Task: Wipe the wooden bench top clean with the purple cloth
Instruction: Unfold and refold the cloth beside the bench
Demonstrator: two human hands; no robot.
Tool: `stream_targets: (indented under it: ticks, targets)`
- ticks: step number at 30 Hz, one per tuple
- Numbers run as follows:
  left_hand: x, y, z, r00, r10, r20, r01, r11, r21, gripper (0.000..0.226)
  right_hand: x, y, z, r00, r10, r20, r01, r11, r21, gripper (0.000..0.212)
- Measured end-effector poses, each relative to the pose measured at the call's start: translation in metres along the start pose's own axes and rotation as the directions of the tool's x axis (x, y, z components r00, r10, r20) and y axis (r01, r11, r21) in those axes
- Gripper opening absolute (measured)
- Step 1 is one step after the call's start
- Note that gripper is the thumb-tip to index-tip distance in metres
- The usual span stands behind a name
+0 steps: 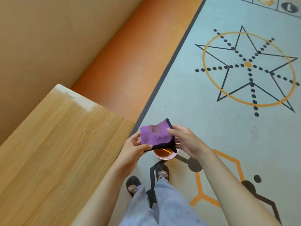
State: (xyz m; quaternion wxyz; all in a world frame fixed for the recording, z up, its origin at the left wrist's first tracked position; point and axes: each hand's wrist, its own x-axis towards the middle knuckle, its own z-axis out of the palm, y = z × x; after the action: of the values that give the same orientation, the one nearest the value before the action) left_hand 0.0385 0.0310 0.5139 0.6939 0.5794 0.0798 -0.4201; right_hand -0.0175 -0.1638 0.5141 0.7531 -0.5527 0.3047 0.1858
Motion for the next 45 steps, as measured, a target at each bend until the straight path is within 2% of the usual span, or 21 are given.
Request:
stream_targets:
  ticks: [2, 5, 10, 14, 20, 24, 30, 33, 36, 43, 45]
  targets:
    - [0.027, -0.019, 0.004, 0.997, -0.070, -0.008, 0.070, 0.998, -0.002, 0.042, 0.014, 0.022, -0.017, 0.999, 0.029, -0.015, -0.029, 1.000, -0.011, 0.034]
    - [0.069, -0.052, 0.006, 0.981, -0.155, -0.120, 0.161, 0.986, 0.042, 0.018, 0.040, 0.055, -0.034, 0.995, 0.053, -0.081, -0.055, 0.998, -0.028, 0.042]
    - [0.137, -0.127, -0.009, 0.937, -0.154, -0.313, 0.250, 0.922, 0.295, 0.015, 0.107, 0.125, -0.061, 0.977, 0.123, -0.173, -0.127, 0.992, -0.013, 0.052]
    - [0.179, -0.184, -0.024, 0.904, -0.190, -0.384, 0.327, 0.884, 0.333, 0.015, 0.164, 0.192, -0.080, 0.954, 0.195, -0.227, -0.184, 0.980, 0.071, 0.055]
    - [0.231, -0.262, -0.055, 0.848, -0.267, -0.458, 0.438, 0.840, 0.320, 0.016, 0.233, 0.295, -0.091, 0.925, 0.316, -0.212, -0.292, 0.946, 0.137, 0.047]
    - [0.259, -0.306, -0.080, 0.818, -0.263, -0.512, 0.465, 0.826, 0.320, 0.016, 0.278, 0.335, -0.093, 0.926, 0.301, -0.226, -0.290, 0.954, 0.083, 0.026]
    - [0.309, -0.357, -0.107, 0.788, -0.262, -0.557, 0.466, 0.845, 0.263, 0.015, 0.343, 0.378, -0.099, 0.929, 0.222, -0.295, -0.268, 0.955, -0.128, 0.016]
    - [0.335, -0.378, -0.121, 0.771, -0.282, -0.570, 0.488, 0.838, 0.246, 0.016, 0.365, 0.387, -0.103, 0.933, 0.198, -0.299, -0.247, 0.960, -0.134, 0.018]
    - [0.354, -0.397, -0.132, 0.762, -0.305, -0.572, 0.482, 0.856, 0.186, 0.018, 0.386, 0.400, -0.109, 0.936, 0.140, -0.322, -0.216, 0.953, -0.214, 0.018]
    - [0.378, -0.426, -0.138, 0.786, -0.389, -0.481, 0.488, 0.868, 0.095, 0.017, 0.411, 0.421, -0.104, 0.931, 0.112, -0.347, -0.205, 0.948, -0.245, 0.014]
    - [0.379, -0.424, -0.139, 0.786, -0.443, -0.431, 0.499, 0.866, 0.020, 0.020, 0.410, 0.423, -0.102, 0.933, 0.171, -0.318, -0.239, 0.952, -0.189, 0.014]
